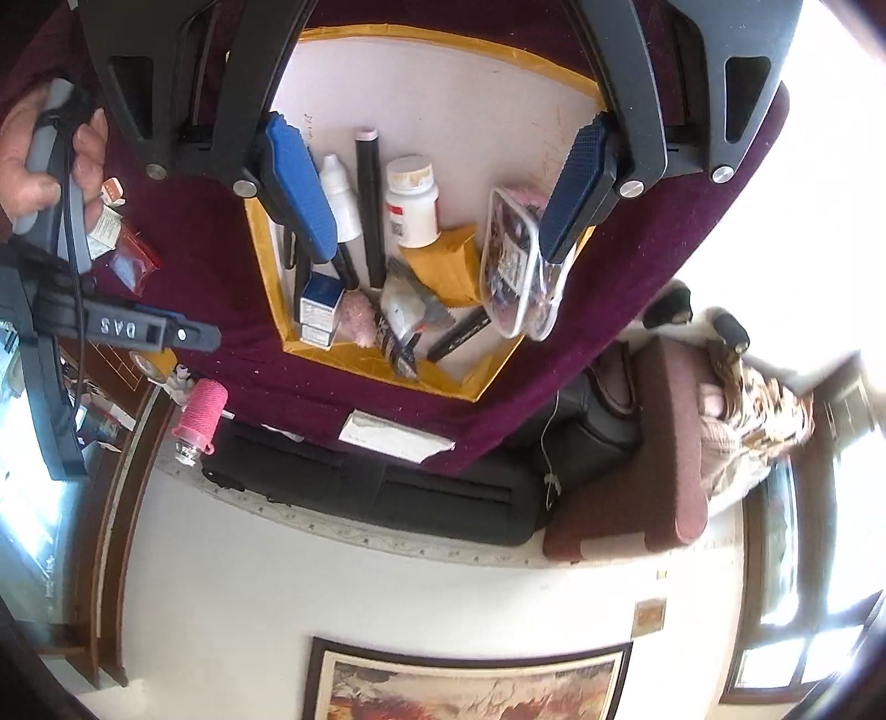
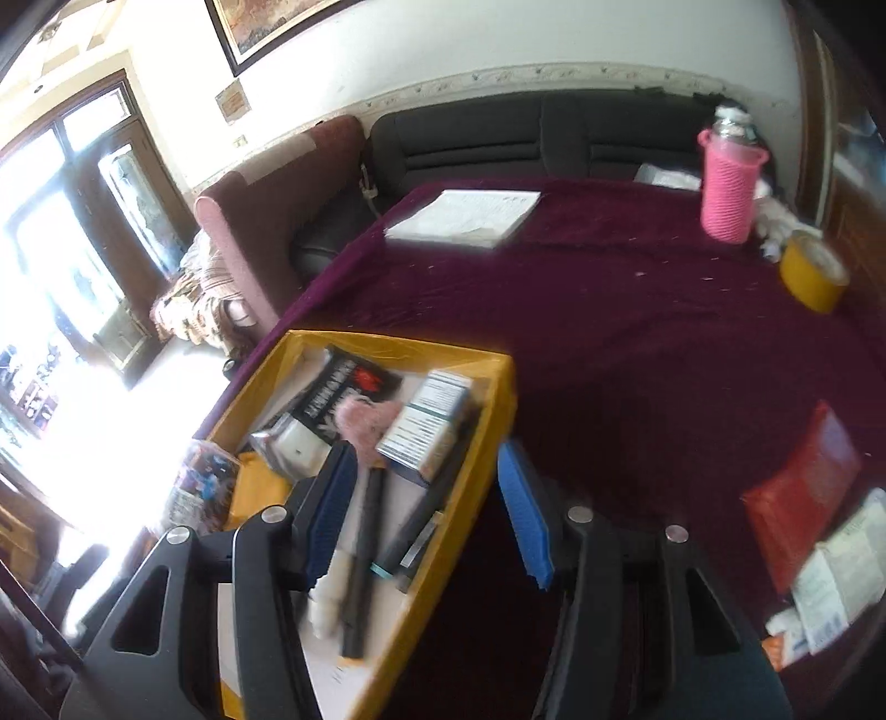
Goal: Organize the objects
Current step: 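Open the left tool to drop the bottle while the right tool releases the puff in the tray, then move the open left tool to the white instruction leaflet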
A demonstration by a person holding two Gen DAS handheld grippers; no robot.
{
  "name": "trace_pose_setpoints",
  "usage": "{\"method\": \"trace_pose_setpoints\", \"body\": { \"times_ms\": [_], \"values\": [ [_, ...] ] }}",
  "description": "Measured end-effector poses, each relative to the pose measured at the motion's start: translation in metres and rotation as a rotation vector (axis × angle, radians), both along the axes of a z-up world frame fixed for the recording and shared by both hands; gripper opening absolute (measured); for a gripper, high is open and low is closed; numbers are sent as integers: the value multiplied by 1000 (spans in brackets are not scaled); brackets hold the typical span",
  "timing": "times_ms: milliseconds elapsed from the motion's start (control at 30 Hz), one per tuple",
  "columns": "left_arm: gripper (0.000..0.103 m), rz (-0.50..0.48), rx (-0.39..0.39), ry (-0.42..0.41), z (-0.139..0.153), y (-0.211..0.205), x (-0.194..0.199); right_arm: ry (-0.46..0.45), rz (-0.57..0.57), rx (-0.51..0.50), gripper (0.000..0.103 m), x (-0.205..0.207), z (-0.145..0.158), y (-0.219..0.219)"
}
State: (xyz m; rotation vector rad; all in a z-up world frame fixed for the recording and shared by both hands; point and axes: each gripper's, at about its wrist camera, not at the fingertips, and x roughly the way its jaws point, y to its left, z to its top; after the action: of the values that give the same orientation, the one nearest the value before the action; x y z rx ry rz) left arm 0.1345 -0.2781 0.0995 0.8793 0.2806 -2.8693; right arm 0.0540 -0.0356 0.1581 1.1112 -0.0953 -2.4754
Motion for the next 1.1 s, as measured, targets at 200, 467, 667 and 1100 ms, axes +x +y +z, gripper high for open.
{"method": "trace_pose_setpoints", "body": {
  "times_ms": [200, 467, 667, 1100],
  "values": [
    [78, -220, 111, -35, 6, 48, -8, -3, -129, -91, 59, 43, -15, 95],
    [78, -326, 40, -41, 14, 115, -2, 26, -478, -73, 59, 65, -12, 283],
    [77, -376, 89, -111, 4, 155, -9, -33, -432, -133, 59, 29, -24, 320],
    [77, -360, 41, -148, 0, 165, -17, -153, 188, -355, 61, 29, -57, 209]
  ]
}}
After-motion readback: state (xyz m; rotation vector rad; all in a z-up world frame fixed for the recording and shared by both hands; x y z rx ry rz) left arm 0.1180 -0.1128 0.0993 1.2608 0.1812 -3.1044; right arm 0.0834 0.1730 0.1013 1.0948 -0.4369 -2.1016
